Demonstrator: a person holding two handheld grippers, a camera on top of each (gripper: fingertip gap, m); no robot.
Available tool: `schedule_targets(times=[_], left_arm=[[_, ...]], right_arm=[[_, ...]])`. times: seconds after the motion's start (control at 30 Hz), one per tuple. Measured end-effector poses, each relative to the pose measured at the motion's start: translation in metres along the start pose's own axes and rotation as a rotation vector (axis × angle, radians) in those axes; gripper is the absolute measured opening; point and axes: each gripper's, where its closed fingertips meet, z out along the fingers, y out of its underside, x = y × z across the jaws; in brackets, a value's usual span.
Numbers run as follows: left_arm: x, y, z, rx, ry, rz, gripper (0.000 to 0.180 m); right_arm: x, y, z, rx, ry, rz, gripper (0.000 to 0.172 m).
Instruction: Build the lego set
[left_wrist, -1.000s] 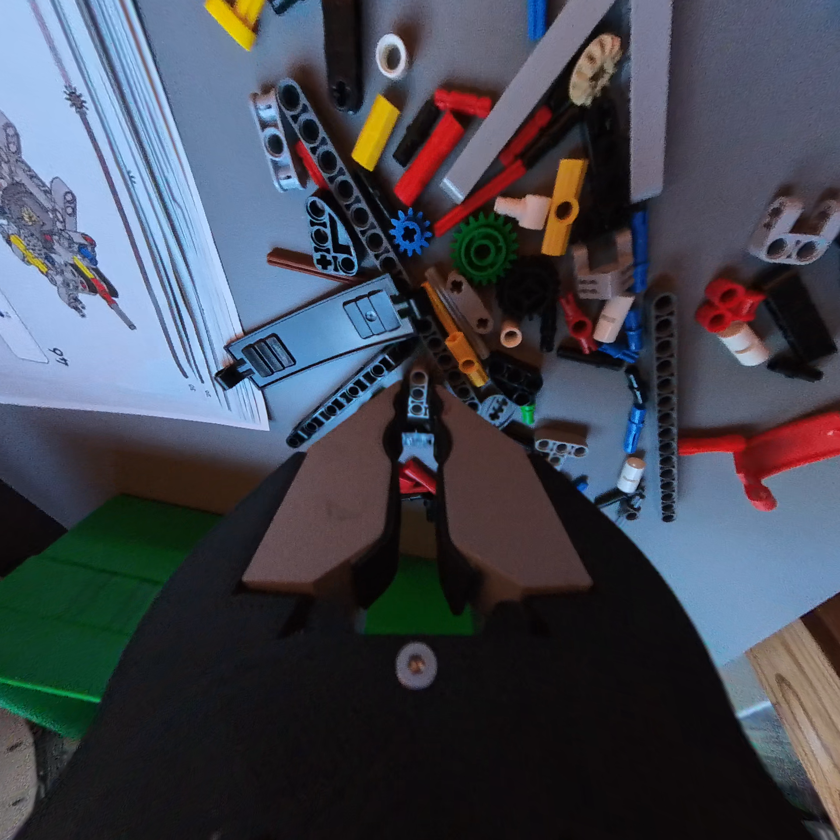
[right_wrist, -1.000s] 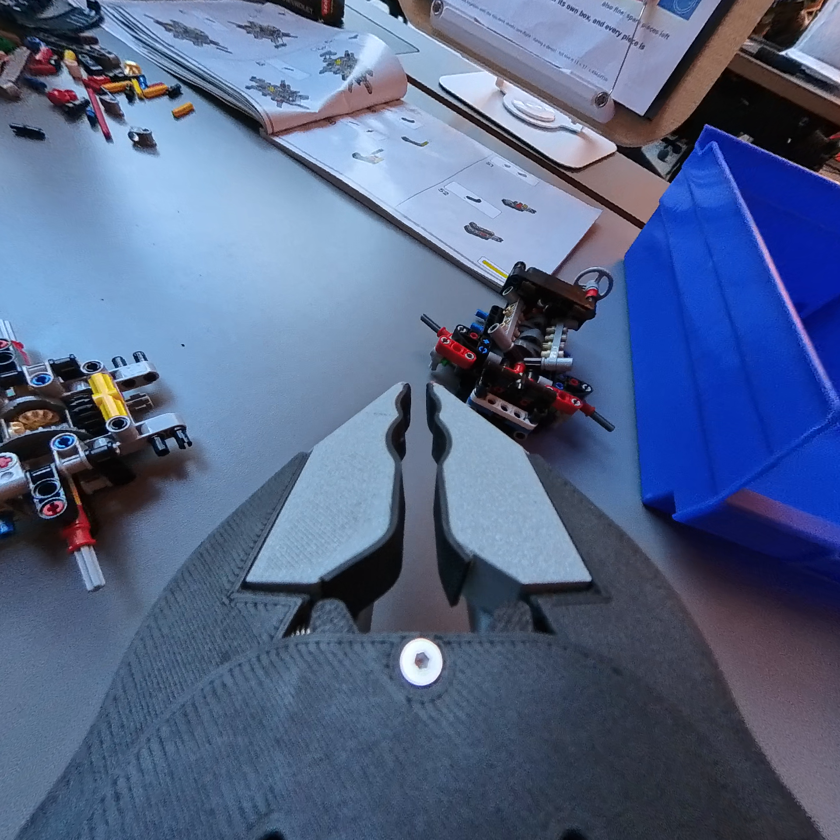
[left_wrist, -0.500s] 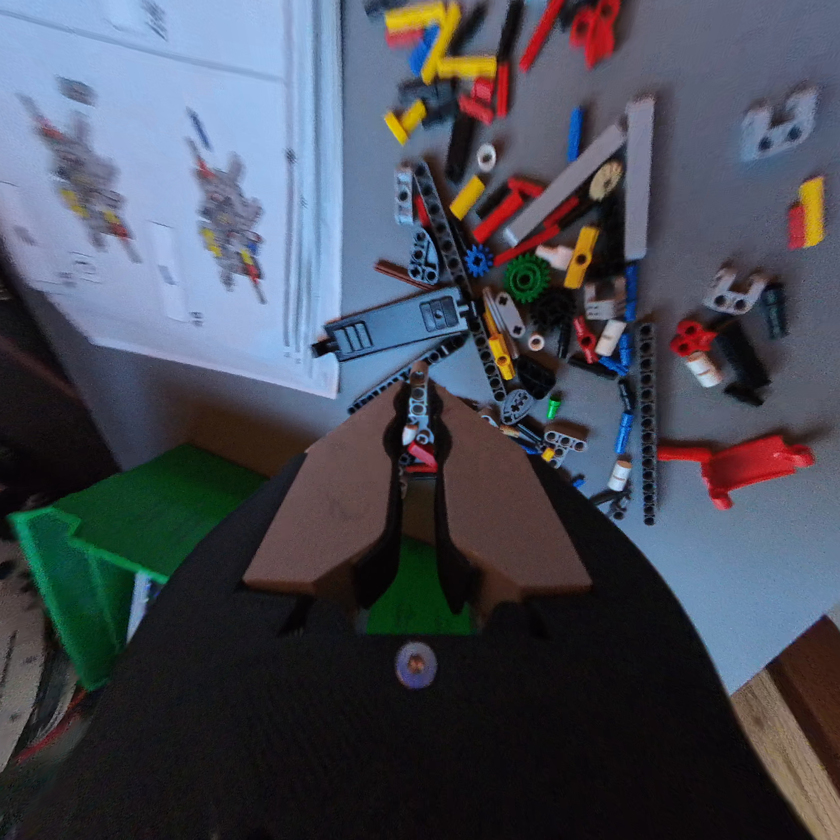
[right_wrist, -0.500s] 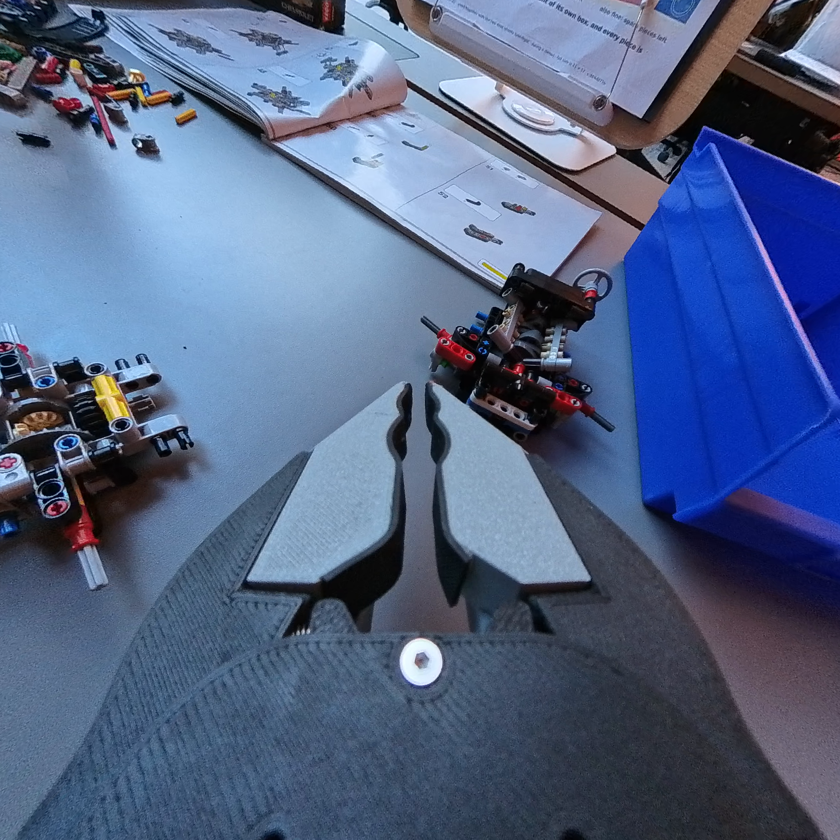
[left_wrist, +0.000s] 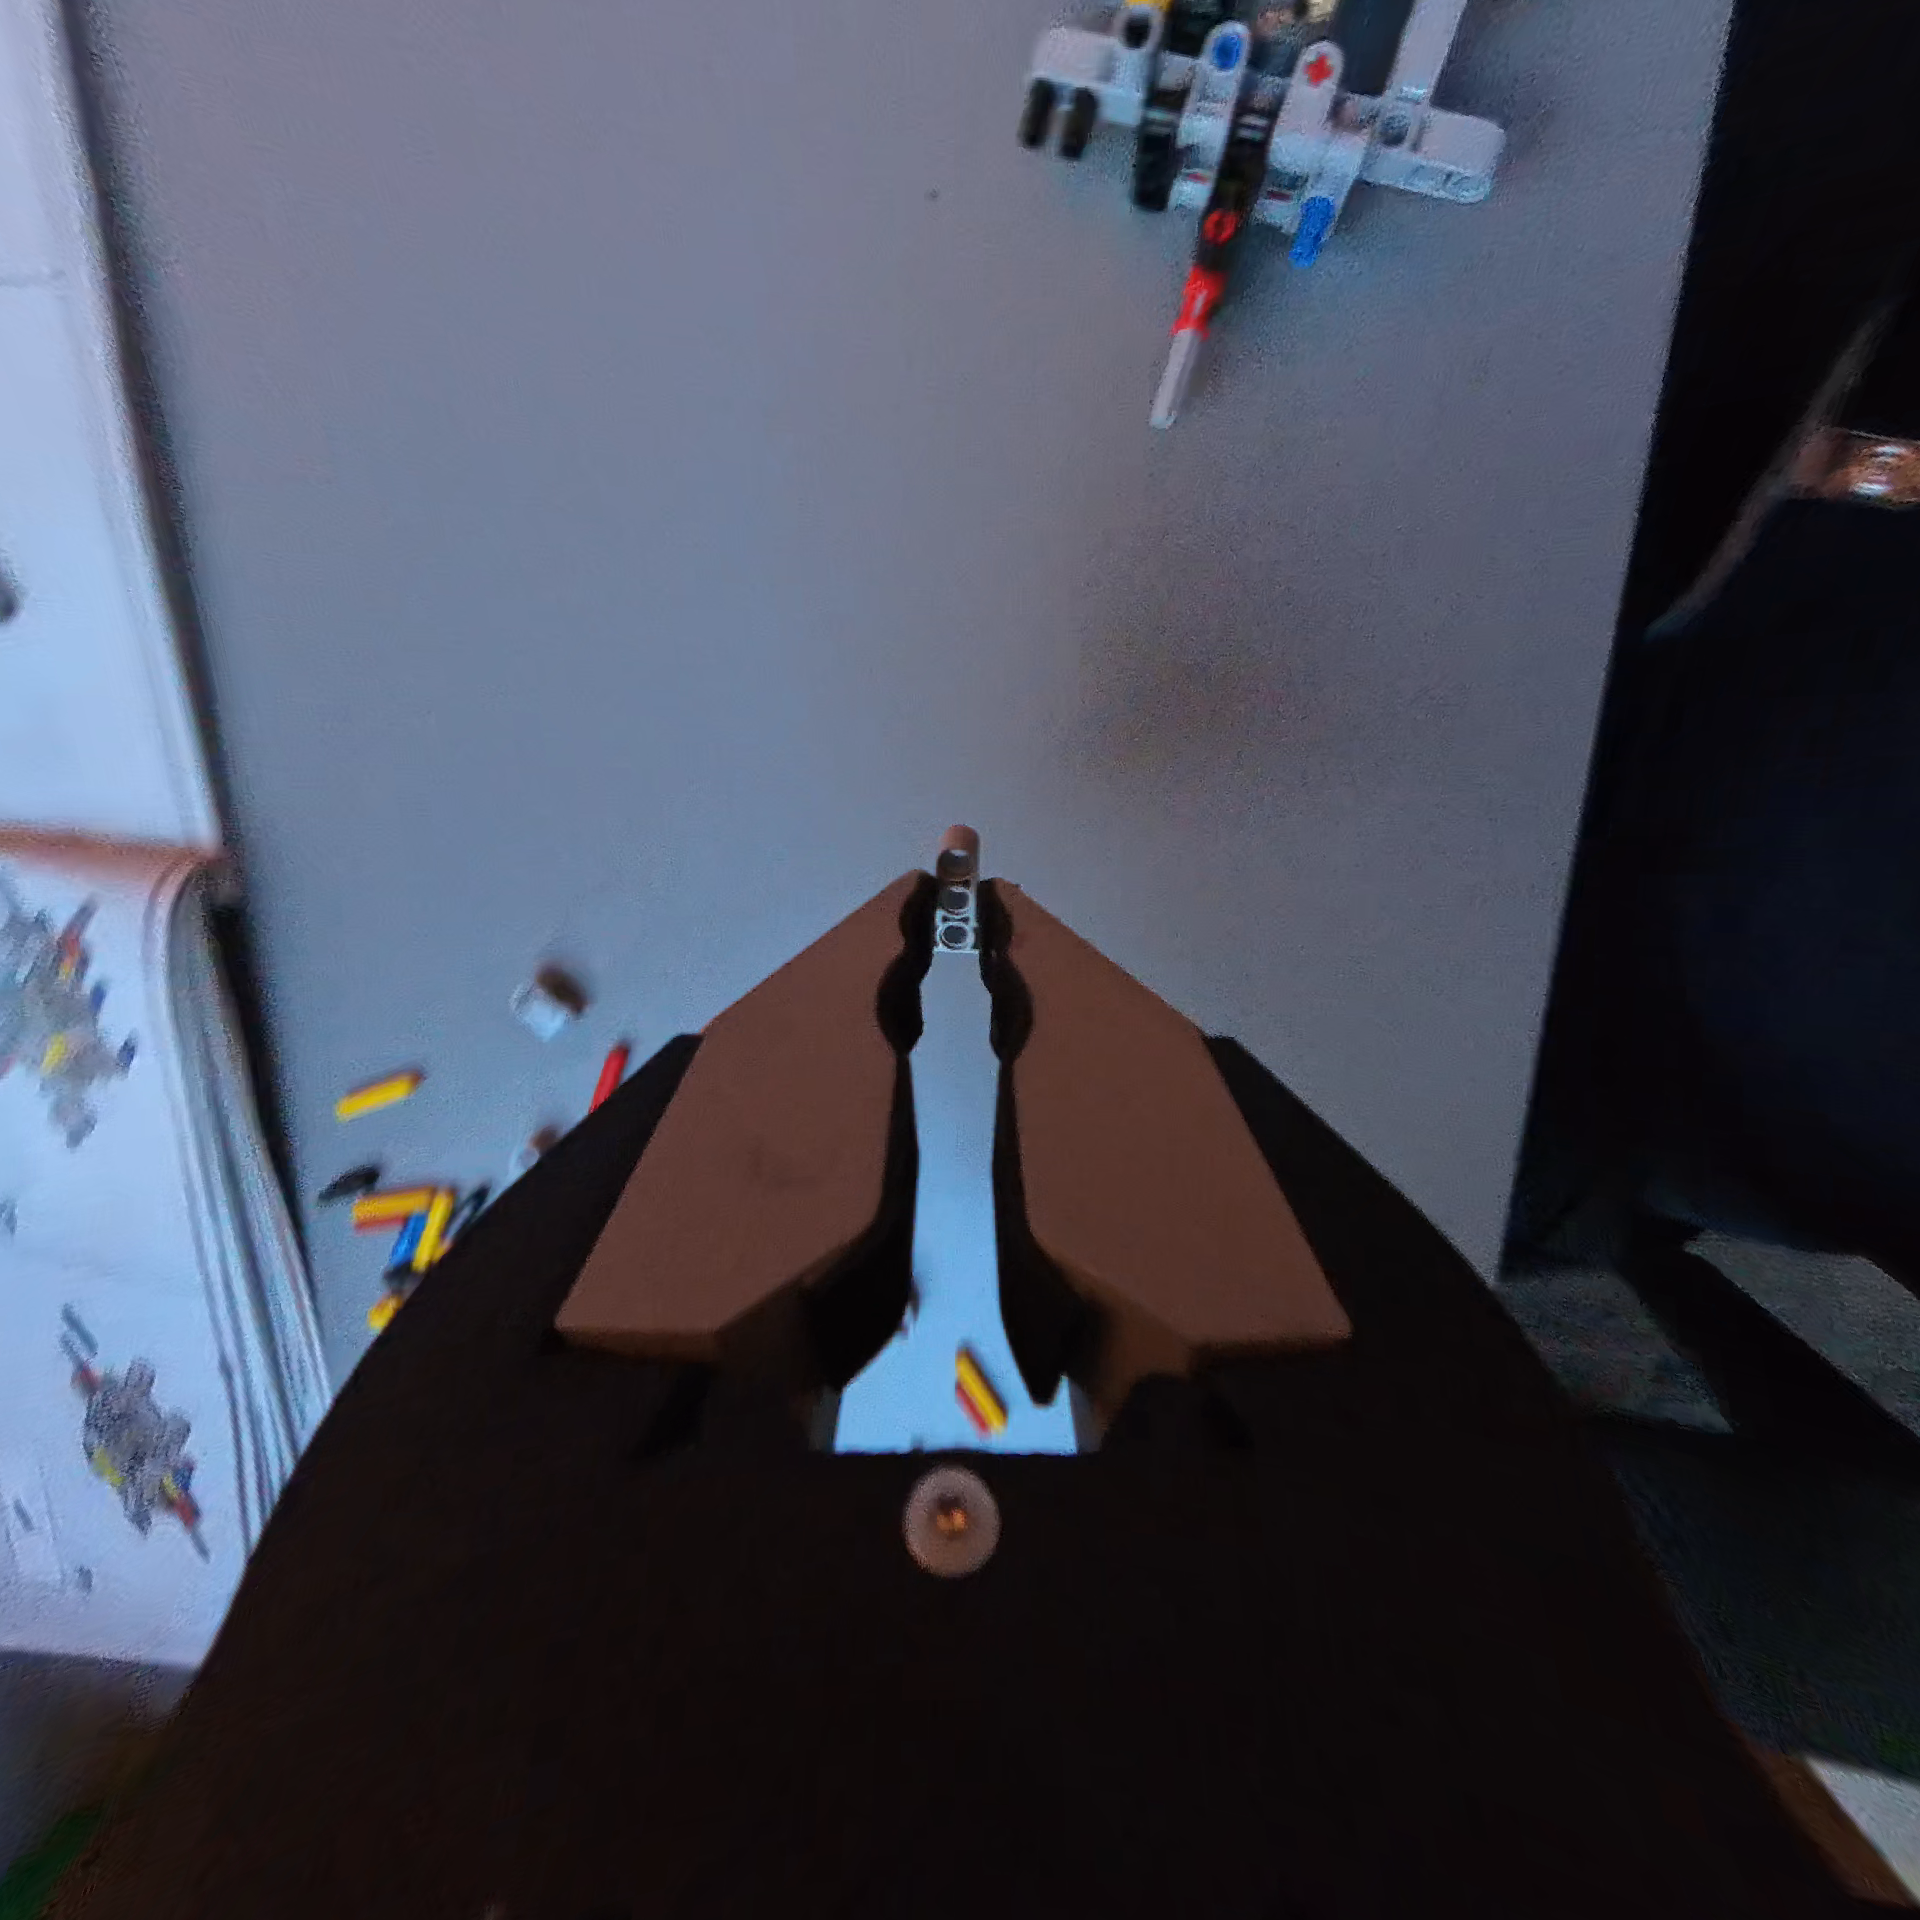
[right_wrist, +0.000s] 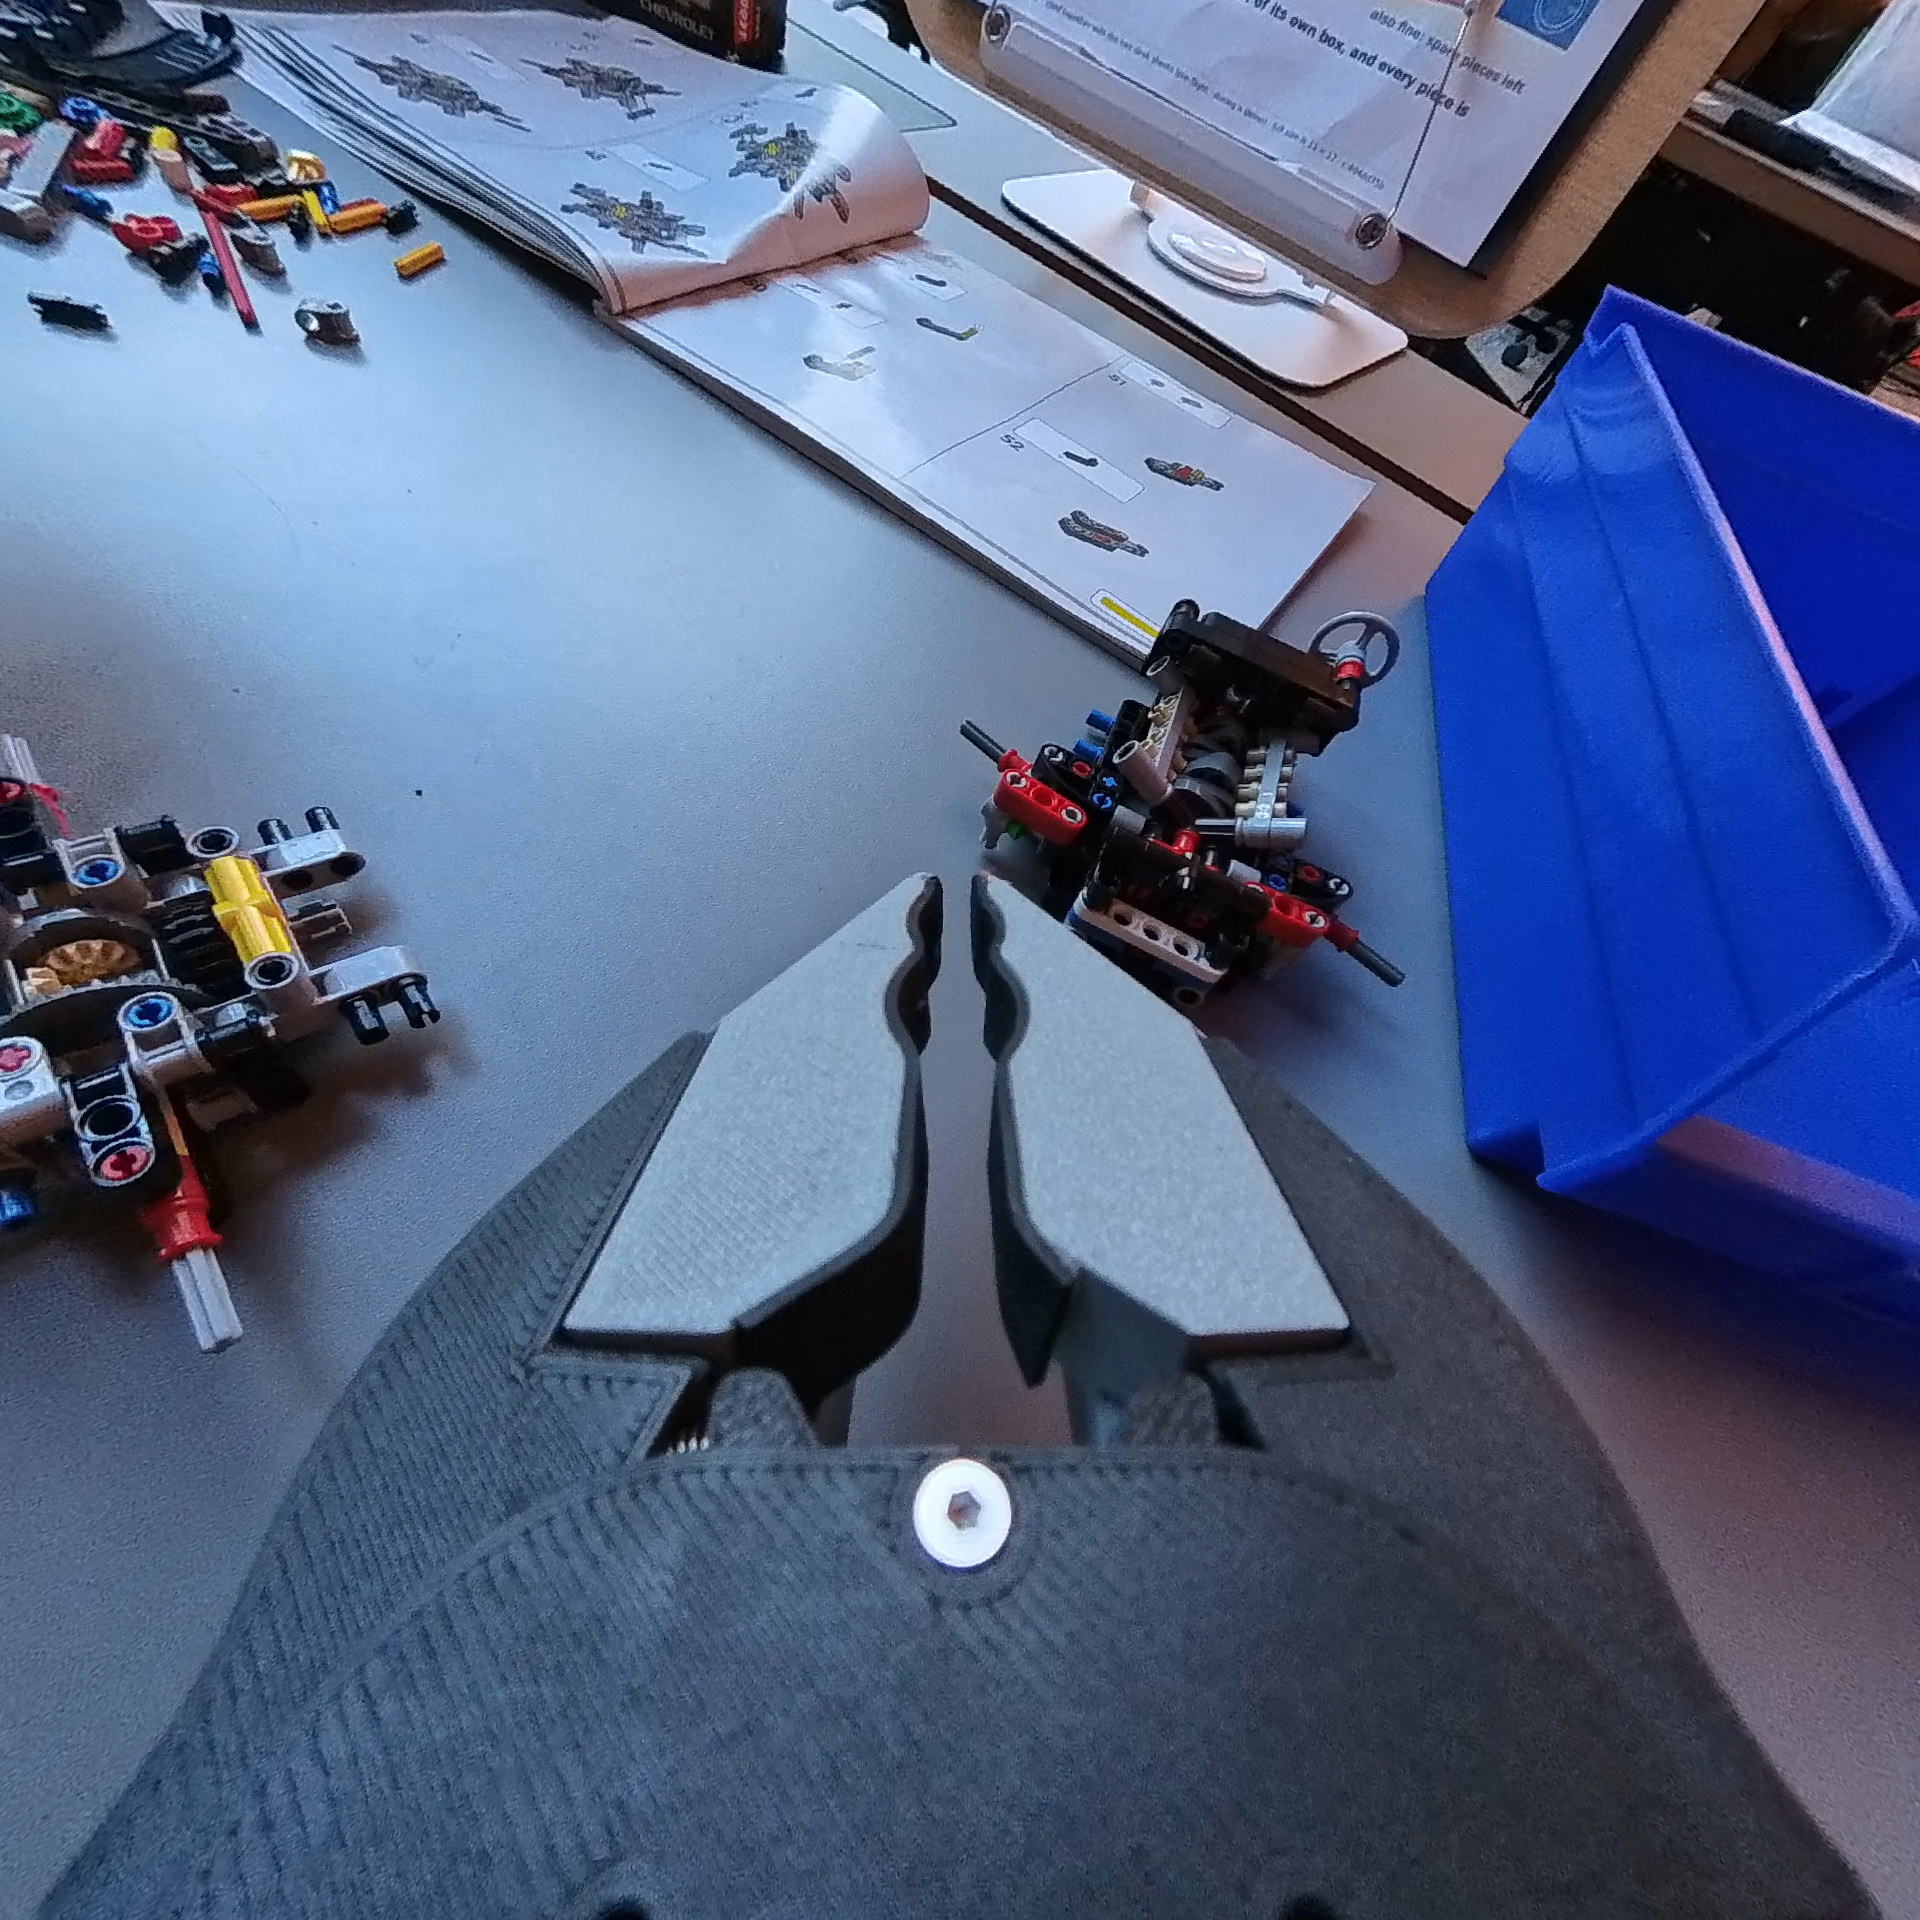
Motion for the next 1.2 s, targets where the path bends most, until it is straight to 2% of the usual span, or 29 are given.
schedule_targets(times=[0.1, 0.2, 0.67, 0.93, 1.2], left_arm=[[0.010, -0.007, 0.038, -0.103, -0.026, 0.069, 0.006], [0.017, -0.023, 0.049, -0.051, 0.004, 0.091, 0.005], [0.020, -0.048, 0.057, 0.312, 0.076, 0.038, 0.006], [0.022, -0.054, 0.058, 0.382, 0.036, 0.067, 0.006], [0.027, -0.061, 0.060, 0.417, 0.073, 0.065, 0.006]], right_arm=[[0.000, -0.001, -0.001, 0.008, 0.002, 0.001, 0.002], [0.000, -0.002, -0.002, 0.017, 0.003, 0.000, 0.001], [0.003, 0.000, 0.001, -0.002, 0.018, 0.006, 0.000], [0.007, 0.000, 0.002, -0.003, 0.004, 0.047, 0.000], [0.009, 0.000, 0.004, 0.004, -0.018, 0.047, 0.000]])
